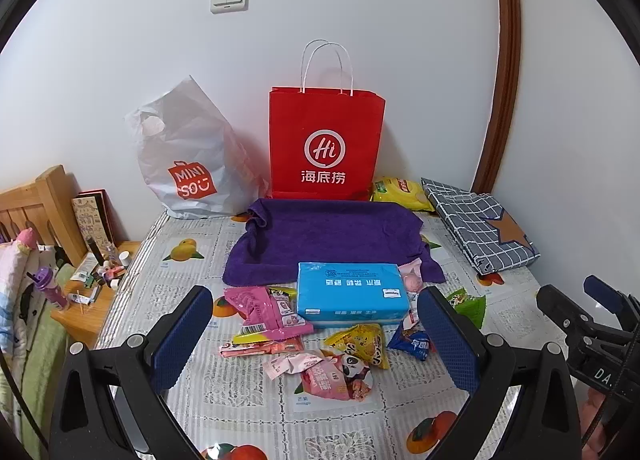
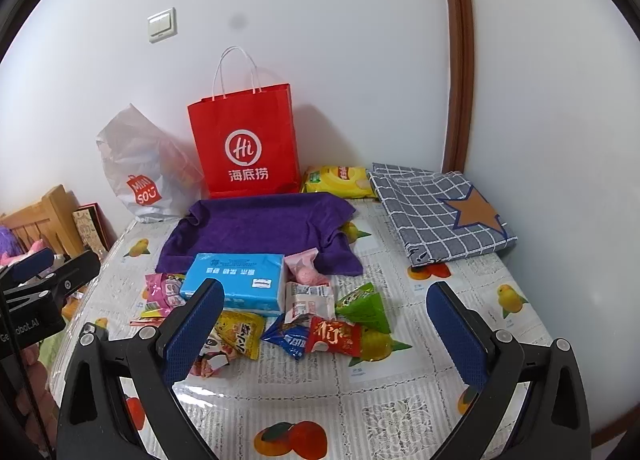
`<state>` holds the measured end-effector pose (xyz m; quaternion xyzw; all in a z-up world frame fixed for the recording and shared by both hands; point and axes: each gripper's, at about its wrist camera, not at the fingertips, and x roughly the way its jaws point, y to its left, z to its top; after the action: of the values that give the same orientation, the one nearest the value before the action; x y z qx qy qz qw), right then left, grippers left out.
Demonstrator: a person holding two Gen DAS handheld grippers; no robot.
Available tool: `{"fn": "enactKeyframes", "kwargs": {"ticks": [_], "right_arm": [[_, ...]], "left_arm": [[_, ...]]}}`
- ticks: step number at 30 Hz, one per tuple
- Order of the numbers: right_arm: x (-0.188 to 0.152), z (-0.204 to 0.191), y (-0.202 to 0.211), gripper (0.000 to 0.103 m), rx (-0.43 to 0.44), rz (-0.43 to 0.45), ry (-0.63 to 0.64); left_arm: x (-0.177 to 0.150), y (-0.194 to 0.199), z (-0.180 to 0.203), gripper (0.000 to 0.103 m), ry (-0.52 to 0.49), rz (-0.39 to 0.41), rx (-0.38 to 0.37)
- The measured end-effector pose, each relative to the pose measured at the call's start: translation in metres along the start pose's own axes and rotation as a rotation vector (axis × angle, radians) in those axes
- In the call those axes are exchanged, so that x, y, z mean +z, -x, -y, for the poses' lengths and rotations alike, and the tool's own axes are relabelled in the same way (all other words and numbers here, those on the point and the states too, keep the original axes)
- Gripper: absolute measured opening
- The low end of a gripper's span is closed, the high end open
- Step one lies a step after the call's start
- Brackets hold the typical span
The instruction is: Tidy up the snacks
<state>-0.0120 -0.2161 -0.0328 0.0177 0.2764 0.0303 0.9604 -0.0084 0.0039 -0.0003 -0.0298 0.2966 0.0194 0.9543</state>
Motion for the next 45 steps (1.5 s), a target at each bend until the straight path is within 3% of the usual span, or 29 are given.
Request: {"fn": "enactKeyframes", "kwargs": {"ticks": [11,18,21,29,36,39,45], "right_arm": [[0.001,-0.007,-0.013,0.101,0.006,-0.013,0.026],[-0.001,0.006,-0.042,0.101,0.024,-0.078,-0.007],[-0.005,0.014,-0.058,0.101,-0.013,-0.097,-0.007],[-0.033,0.037,-0.1,0.102,-0.105,-0.156,0.001],[-0.054,0.054,-0.142,0.101,-0.088,-0.19,0.005],[-0.058,0.065,-0.157,0.101,-0.003,-0.191,-0.04],[-0.062,0.073,-0.198,0.084,0.046,-0.249,-0.051]], "left_arm": [[0.0,-0.01,-0.005,0.102,-0.004,0.003,0.015],[-0.004,-0.027,-0.016,0.102,0.012,-0.004,0.012],[-0.007,-0.038,-0.022,0.102,0.016,-0.004,0.022],[-0.025,-0.09,-0.043,0.102,0.021,-0.129,0.052],[-0.044,-0.125,-0.06,0.1,0.027,-0.188,0.104],[-0.047,-0.131,-0.066,0.1,0.042,-0.195,0.096],[-0.048,-0.145,-0.08,0.1,0.069,-0.221,0.092]]}}
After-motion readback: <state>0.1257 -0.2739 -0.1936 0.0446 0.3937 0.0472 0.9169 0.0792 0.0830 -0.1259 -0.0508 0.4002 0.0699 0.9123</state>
